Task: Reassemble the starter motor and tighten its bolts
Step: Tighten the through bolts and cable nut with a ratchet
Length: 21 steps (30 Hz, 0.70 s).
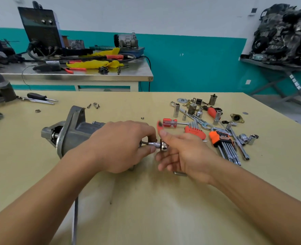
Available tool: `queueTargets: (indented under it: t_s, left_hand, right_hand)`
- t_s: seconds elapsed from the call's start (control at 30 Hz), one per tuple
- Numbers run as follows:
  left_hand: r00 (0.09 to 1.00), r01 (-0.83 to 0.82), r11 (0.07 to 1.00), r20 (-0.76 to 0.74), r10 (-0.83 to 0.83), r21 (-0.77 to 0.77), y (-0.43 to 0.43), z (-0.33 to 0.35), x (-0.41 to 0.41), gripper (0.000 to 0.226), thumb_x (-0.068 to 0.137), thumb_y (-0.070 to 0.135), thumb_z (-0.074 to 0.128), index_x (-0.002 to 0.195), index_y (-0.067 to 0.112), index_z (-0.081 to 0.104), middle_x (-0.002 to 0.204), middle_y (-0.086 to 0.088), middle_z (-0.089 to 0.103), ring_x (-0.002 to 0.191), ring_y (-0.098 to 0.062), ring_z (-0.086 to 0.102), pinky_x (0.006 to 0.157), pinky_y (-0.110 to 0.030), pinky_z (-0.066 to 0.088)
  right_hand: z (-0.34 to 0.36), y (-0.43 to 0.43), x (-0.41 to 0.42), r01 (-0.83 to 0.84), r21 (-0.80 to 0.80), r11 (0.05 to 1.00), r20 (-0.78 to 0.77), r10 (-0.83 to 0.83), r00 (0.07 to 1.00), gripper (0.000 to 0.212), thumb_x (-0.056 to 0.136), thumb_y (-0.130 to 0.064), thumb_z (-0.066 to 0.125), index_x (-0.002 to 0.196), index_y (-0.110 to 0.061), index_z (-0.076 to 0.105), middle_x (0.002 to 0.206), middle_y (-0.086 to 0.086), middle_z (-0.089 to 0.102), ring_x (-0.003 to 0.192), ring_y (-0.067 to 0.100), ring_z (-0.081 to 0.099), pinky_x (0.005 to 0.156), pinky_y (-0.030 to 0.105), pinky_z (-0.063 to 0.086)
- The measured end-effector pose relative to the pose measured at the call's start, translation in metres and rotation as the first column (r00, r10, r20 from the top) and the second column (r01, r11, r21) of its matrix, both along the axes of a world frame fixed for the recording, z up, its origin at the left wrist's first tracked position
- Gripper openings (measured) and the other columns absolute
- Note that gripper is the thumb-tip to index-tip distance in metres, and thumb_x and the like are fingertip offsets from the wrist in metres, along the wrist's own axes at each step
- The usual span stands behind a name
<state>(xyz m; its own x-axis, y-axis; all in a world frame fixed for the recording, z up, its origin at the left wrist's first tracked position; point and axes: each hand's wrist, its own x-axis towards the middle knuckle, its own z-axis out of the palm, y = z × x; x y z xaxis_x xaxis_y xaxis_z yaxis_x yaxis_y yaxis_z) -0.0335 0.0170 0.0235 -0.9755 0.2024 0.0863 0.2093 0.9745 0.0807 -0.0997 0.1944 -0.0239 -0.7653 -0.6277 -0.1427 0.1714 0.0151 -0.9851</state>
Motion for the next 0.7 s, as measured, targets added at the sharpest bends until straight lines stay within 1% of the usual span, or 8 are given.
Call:
queueTargets:
  t_s: [0.07,0.13,0.23,0.33,0.43,0.5,0.63,0.7]
  left_hand:
    - [0.999,0.014,1.000,0.031,-0.014,-0.019,0.000,0.001,0.000,0.025,0.101,0.054,0.040,0.112,0.039,0.057,0.107,0.019,0.059,0.098,-0.008,0.056,0.084,-0.040,0.050]
    - [0.998,0.025,0.999,0.060,-0.023,-0.037,0.001,0.003,0.000,0.030,0.102,0.054,0.035,0.114,0.039,0.058,0.114,0.020,0.057,0.101,-0.008,0.056,0.085,-0.042,0.050]
    - [0.998,0.017,0.999,0.061,-0.014,-0.041,0.002,0.003,-0.001,0.035,0.102,0.055,0.031,0.115,0.038,0.058,0.118,0.021,0.056,0.104,-0.007,0.055,0.086,-0.041,0.049]
    - [0.999,0.021,0.999,0.040,-0.020,-0.025,-0.001,0.003,-0.001,0.030,0.100,0.056,0.037,0.115,0.040,0.057,0.112,0.021,0.057,0.098,-0.006,0.054,0.082,-0.037,0.048]
    - [0.999,0.027,1.000,0.028,-0.027,0.001,-0.001,0.002,0.000,0.021,0.100,0.053,0.044,0.113,0.041,0.055,0.102,0.020,0.056,0.091,-0.005,0.053,0.080,-0.037,0.048]
    - [0.999,0.034,0.999,0.042,-0.034,-0.006,-0.001,0.003,0.001,0.020,0.101,0.052,0.042,0.111,0.041,0.055,0.106,0.019,0.057,0.094,-0.007,0.054,0.081,-0.039,0.048]
    - [0.995,0.037,0.998,0.092,-0.033,-0.044,0.000,0.004,0.000,0.025,0.103,0.055,0.035,0.114,0.043,0.054,0.113,0.020,0.056,0.098,-0.008,0.054,0.083,-0.041,0.048]
    - [0.995,0.031,0.998,0.098,-0.025,-0.062,0.000,0.004,0.000,0.027,0.103,0.055,0.032,0.113,0.041,0.053,0.111,0.019,0.055,0.097,-0.009,0.053,0.084,-0.040,0.047]
  right_hand:
    - [0.000,0.001,-0.001,-0.023,0.024,0.999,0.001,0.023,1.000,0.043,0.075,-0.048,0.070,0.091,-0.009,0.060,0.071,0.013,0.073,0.053,0.023,0.069,0.043,0.021,0.048]
    - [0.001,0.007,-0.004,-0.010,0.055,0.998,-0.245,0.024,0.969,0.041,0.073,-0.041,0.076,0.093,-0.009,0.058,0.073,0.009,0.075,0.057,0.024,0.071,0.049,0.022,0.051]
    - [0.002,0.014,-0.007,0.034,0.047,0.998,-0.636,0.004,0.772,0.030,0.074,-0.011,0.086,0.092,-0.015,0.063,0.076,-0.005,0.075,0.067,0.010,0.072,0.062,0.021,0.055]
    - [-0.001,0.012,-0.005,0.005,0.022,1.000,-0.566,0.009,0.824,0.036,0.071,-0.012,0.088,0.092,-0.004,0.060,0.077,0.000,0.077,0.066,0.014,0.073,0.060,0.023,0.055]
    - [0.005,0.005,-0.001,-0.021,0.032,0.999,-0.151,0.025,0.988,0.053,0.064,-0.045,0.079,0.093,-0.006,0.058,0.077,0.012,0.075,0.054,0.023,0.069,0.047,0.023,0.049]
    - [0.008,0.005,0.000,-0.054,0.090,0.994,-0.063,0.059,0.996,0.051,0.069,-0.048,0.075,0.094,-0.008,0.059,0.078,0.014,0.075,0.047,0.019,0.063,0.042,0.021,0.044]
    - [0.007,0.013,-0.002,0.032,0.174,0.984,-0.566,0.073,0.821,0.031,0.076,-0.036,0.082,0.090,-0.018,0.060,0.070,0.004,0.073,0.046,0.020,0.062,0.045,0.030,0.052]
    - [0.006,0.014,-0.003,0.050,0.142,0.989,-0.644,0.053,0.764,0.026,0.078,-0.026,0.085,0.085,-0.020,0.061,0.067,0.004,0.070,0.050,0.024,0.065,0.048,0.035,0.056]
